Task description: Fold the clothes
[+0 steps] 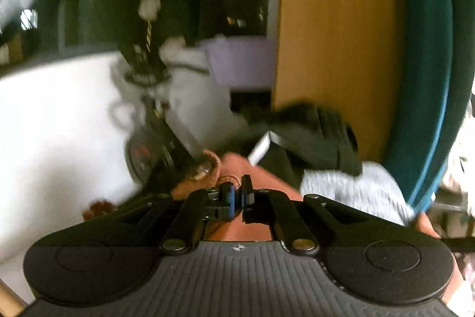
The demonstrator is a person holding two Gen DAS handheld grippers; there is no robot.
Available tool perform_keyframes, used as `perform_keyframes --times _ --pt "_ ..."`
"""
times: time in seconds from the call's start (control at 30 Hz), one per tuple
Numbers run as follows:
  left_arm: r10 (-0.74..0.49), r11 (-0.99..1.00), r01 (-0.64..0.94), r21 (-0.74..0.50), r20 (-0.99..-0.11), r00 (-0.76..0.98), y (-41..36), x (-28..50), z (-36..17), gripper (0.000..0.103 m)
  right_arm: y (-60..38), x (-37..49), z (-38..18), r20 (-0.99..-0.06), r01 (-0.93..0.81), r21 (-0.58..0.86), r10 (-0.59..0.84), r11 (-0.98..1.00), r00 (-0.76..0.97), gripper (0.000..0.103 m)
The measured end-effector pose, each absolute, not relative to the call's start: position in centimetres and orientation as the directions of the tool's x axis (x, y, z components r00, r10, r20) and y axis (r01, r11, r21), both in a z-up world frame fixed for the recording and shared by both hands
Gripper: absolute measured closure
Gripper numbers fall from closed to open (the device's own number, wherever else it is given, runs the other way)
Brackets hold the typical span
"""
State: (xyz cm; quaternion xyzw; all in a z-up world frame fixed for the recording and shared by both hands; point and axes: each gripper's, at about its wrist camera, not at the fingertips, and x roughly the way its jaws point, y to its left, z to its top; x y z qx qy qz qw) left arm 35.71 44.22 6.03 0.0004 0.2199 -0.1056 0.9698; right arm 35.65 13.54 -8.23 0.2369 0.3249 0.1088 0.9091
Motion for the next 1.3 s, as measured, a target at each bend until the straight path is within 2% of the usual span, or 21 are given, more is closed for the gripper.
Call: perform_keyframes --times 0.03,0.1,0.17,0.2,0.23,0.27,0.33,0.37,0.4,0.43,0.53,0.67,0.83,0.93,1.07,1.2,1.3 --pt "-0.221 0.974 0.218 -0.06 -0.448 0.866 44.1 36.1 5.4 0.094 13.7 35.8 -8.6 -0.548 -0.041 0.496 0.349 0.867 0.76 0.092" --pt "-0.255 0.966 0.242 -0.09 -0.489 0.834 44.0 36.9 4.3 0.078 14.0 36.1 -8.9 -0.556 -0.041 0.492 0.35 0.87 0.754 0.091" --pt "-0.292 0.956 0.267 -0.123 -0.503 0.814 44.1 36.9 3.8 0.038 14.1 36.0 -9.1 -0.552 -0.048 0.502 0.362 0.864 0.751 0.081" --pt "-0.311 0.95 0.285 -0.13 -0.496 0.81 43.9 36.9 3.8 0.034 14.0 35.6 -9.1 -0.544 -0.054 0.512 0.372 0.857 0.752 0.074" --pt "-0.315 0.948 0.295 -0.121 -0.495 0.81 43.6 37.0 3.7 0.031 13.8 35.2 -9.0 -0.54 -0.053 0.518 0.374 0.854 0.754 0.059" --pt "-0.312 0.947 0.303 -0.103 -0.504 0.805 43.0 37.3 3.7 0.028 13.8 34.9 -8.9 -0.537 -0.049 0.52 0.371 0.853 0.758 0.051" --pt "-0.31 0.946 0.314 -0.083 -0.519 0.797 42.3 37.6 3.2 0.026 13.1 33.3 -8.5 -0.535 -0.025 0.492 0.324 0.87 0.78 0.031" --pt "-0.31 0.945 0.317 -0.08 -0.525 0.792 42.1 37.7 2.9 0.024 12.7 32.5 -8.2 -0.534 -0.01 0.475 0.298 0.88 0.792 0.026" --pt "-0.309 0.945 0.319 -0.077 -0.533 0.788 42.0 37.8 2.7 0.023 12.3 31.7 -8.1 -0.543 0.021 0.445 0.251 0.895 0.801 0.015" --pt "-0.307 0.944 0.322 -0.07 -0.539 0.784 41.8 38.0 2.6 0.022 11.9 30.8 -8.0 -0.555 0.059 0.407 0.196 0.911 0.808 0.01" --pt "-0.295 0.94 0.34 -0.023 -0.553 0.779 41.0 38.1 1.8 0.017 9.7 28.6 -9.2 -0.605 0.175 0.363 0.089 0.915 0.792 0.004" --pt "-0.28 0.936 0.352 0.015 -0.576 0.768 40.1 38.5 0.9 0.008 5.6 26.6 -13.2 -0.692 0.369 0.456 0.062 0.81 0.72 0.004" --pt "-0.285 0.94 0.34 -0.027 -0.608 0.741 40.0 39.9 0.2 0.0 2.2 26.0 -18.8 -0.723 0.519 0.618 0.168 0.591 0.67 0.004" --pt "-0.317 0.937 0.336 -0.091 -0.623 0.715 40.5 40.8 -0.4 0.0 1.6 26.7 -20.8 -0.698 0.539 0.684 0.226 0.492 0.68 0.005" --pt "-0.338 0.933 0.341 -0.116 -0.614 0.713 40.7 41.0 -0.9 0.0 2.0 28.2 -21.0 -0.686 0.519 0.685 0.214 0.511 0.695 0.007" --pt "-0.353 0.929 0.345 -0.132 -0.59 0.726 40.9 40.9 -1.4 0.0 2.1 29.9 -20.4 -0.673 0.496 0.683 0.199 0.536 0.712 0.013" --pt "-0.354 0.929 0.347 -0.127 -0.571 0.74 40.9 40.6 -1.6 0.0 1.4 30.5 -20.4 -0.659 0.483 0.709 0.24 0.513 0.712 0.021"
